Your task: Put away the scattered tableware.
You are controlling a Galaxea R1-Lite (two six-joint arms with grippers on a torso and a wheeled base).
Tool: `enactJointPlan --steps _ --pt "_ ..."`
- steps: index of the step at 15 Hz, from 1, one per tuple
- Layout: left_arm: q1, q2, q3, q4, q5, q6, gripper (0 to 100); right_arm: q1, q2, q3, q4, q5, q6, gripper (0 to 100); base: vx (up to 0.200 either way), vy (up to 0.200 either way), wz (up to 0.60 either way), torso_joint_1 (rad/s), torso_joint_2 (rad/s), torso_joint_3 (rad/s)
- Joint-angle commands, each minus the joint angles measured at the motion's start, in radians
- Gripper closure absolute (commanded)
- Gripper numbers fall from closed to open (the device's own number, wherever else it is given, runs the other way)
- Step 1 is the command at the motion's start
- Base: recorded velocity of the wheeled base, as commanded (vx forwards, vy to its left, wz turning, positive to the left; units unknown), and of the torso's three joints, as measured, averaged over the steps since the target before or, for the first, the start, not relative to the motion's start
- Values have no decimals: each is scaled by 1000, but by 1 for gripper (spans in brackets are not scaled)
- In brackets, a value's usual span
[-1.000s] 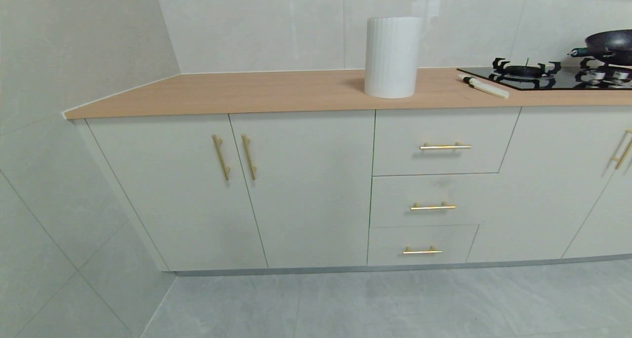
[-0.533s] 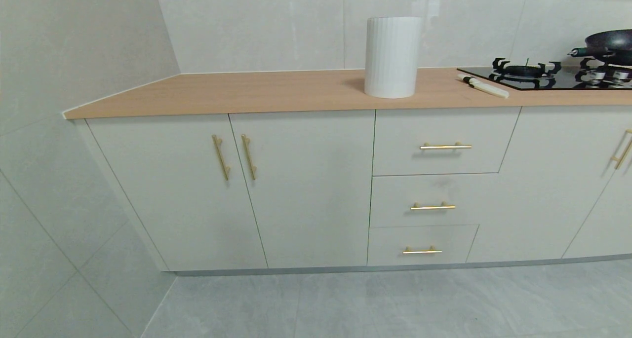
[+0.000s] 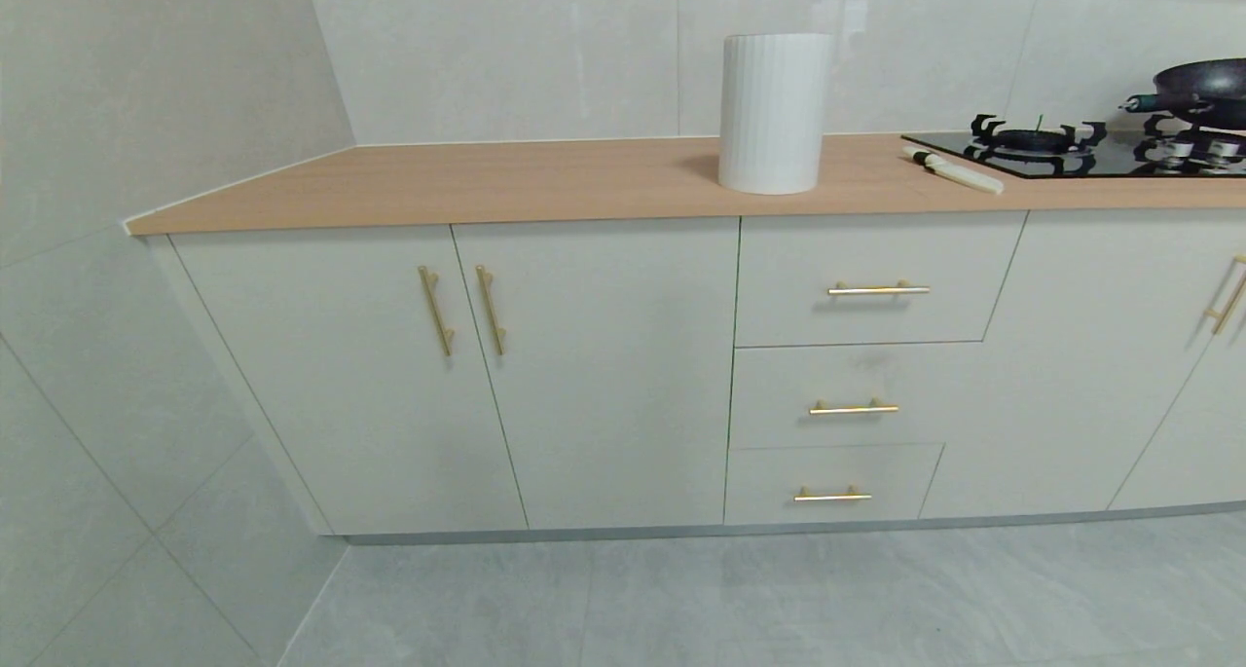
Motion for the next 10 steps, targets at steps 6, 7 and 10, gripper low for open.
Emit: enactJointPlan --steps 6,7,10 --pt "0 0 0 1 0 -1 0 0 3 0 2 -8 1 0 33 0 0 0 0 0" --pt "0 0 0 0 0 -1 0 0 3 0 2 -8 1 0 200 0 0 -2 7 7" --pt "0 0 0 0 0 -1 0 0 5 0 2 -8 1 0 200 0 0 -1 -1 9"
